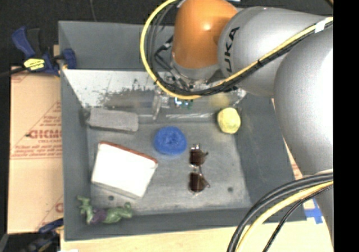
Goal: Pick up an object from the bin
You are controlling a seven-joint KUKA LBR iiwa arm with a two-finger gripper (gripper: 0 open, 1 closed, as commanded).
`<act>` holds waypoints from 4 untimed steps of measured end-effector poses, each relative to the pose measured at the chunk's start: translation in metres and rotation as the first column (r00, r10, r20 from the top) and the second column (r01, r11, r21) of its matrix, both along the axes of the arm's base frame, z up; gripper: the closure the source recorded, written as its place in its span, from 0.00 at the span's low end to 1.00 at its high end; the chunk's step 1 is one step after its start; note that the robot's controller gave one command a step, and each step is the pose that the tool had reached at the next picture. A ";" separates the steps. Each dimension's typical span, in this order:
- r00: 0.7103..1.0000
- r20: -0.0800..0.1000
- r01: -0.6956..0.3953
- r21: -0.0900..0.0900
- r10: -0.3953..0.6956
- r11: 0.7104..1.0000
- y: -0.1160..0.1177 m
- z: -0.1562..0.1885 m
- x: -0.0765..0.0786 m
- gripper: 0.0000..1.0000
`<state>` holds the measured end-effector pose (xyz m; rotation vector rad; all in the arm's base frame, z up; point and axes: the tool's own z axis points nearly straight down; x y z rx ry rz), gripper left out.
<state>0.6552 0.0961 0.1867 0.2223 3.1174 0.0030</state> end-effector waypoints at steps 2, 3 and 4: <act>0.999 0.022 -0.034 0.003 0.034 0.999 -0.028 0.019 -0.084 0.00; 1.000 0.021 -0.002 0.006 0.002 1.000 0.029 -0.048 -0.088 0.00; 0.982 0.036 0.183 0.014 -0.183 0.983 0.017 -0.079 -0.032 0.00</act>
Offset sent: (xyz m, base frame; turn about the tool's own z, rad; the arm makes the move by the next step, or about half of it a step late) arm 0.0000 0.0000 0.0000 0.0000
